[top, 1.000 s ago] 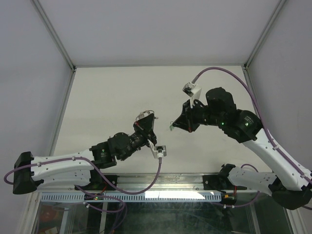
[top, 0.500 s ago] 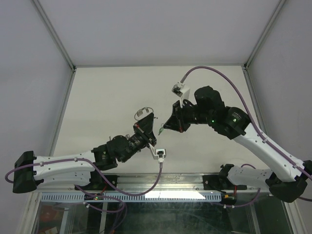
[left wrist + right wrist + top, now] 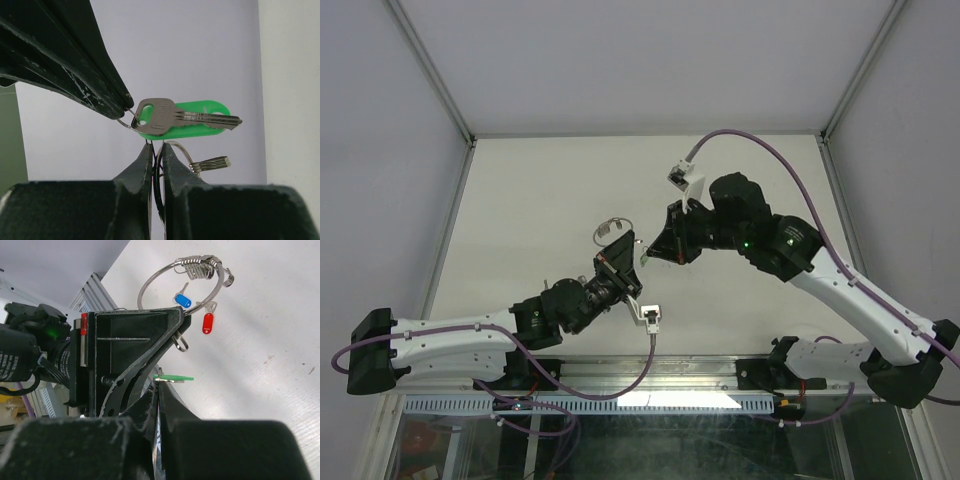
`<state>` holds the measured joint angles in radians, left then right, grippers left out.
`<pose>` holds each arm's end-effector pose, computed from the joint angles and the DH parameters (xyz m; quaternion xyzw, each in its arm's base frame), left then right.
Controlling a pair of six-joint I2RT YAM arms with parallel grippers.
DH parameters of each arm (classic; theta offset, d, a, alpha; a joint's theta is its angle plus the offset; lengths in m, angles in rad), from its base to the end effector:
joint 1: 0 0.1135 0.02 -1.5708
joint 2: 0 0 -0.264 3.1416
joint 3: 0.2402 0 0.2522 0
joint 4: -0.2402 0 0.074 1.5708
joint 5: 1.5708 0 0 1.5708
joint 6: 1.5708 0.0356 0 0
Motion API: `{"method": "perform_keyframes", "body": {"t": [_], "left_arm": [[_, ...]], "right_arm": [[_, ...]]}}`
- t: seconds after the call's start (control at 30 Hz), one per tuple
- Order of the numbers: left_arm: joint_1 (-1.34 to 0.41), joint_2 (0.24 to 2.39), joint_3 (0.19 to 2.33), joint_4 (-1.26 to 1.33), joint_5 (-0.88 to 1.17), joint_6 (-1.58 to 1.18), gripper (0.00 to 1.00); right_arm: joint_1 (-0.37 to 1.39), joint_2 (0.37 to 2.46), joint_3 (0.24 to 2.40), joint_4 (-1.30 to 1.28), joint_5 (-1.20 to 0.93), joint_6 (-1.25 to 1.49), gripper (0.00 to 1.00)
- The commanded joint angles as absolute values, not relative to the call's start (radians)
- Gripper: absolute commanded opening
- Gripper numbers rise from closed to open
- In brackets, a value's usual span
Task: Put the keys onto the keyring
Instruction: Insert the key onto the keyring.
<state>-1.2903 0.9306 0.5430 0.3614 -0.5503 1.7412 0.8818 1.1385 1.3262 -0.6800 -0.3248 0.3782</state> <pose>0.0777 -0.2025 0.2854 0.6779 0.2272 0.3398 0.6110 0.1399 0.1877 0.4069 -0.2914 0.7994 0.4106 0.3277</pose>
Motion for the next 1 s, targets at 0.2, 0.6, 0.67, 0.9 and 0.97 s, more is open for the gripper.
{"method": "perform_keyframes", "body": {"t": [0.2, 0.6, 0.67, 0.9, 0.97], "left_arm": [[-1.303, 0.928, 0.551, 0.419, -0.584, 1.778, 0.00], [-1.308, 0.940, 0.553, 0.416, -0.595, 1.794, 0.00], [-1.308, 0.942, 0.555, 0.416, -0.596, 1.796, 0.00], [-1.309, 0.949, 0.559, 0.416, -0.600, 1.802, 0.00], [-1.309, 0.951, 0.560, 0.417, -0.604, 1.805, 0.00]], "right_arm": [[0.887, 1.161, 1.381, -0.587, -0.281, 0.438, 0.00], [0.887, 1.184, 1.383, -0.563, -0.262, 0.455, 0.00], [0.886, 1.184, 1.384, -0.564, -0.252, 0.460, 0.00], [0.887, 1.191, 1.388, -0.587, -0.231, 0.466, 0.00], [0.887, 1.195, 1.390, -0.593, -0.229, 0.467, 0.00]]}}
